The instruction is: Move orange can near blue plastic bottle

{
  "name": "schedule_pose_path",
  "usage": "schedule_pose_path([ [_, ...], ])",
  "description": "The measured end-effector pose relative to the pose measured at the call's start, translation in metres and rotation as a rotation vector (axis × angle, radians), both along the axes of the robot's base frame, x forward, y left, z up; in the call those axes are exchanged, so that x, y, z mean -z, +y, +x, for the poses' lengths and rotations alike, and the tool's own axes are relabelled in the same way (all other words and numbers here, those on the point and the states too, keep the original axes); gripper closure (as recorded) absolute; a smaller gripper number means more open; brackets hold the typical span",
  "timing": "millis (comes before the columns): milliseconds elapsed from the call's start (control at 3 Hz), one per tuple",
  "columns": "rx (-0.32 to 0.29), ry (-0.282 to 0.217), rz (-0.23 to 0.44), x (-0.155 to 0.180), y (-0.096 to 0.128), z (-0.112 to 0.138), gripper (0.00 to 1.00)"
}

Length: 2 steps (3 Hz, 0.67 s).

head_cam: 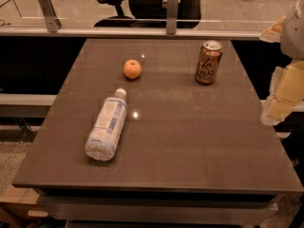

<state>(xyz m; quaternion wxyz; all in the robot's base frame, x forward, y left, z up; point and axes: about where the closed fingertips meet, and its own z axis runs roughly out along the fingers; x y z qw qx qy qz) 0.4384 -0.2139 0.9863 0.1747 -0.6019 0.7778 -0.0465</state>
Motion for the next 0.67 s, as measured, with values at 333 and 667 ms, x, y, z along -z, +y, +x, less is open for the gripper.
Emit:
schedule_pose_path([
  [333,0.0,0.0,0.0,0.0,0.0,0.0,0.0],
  [667,0.013,-0.043,0.021,-0.011,-0.003,0.003,0.0],
])
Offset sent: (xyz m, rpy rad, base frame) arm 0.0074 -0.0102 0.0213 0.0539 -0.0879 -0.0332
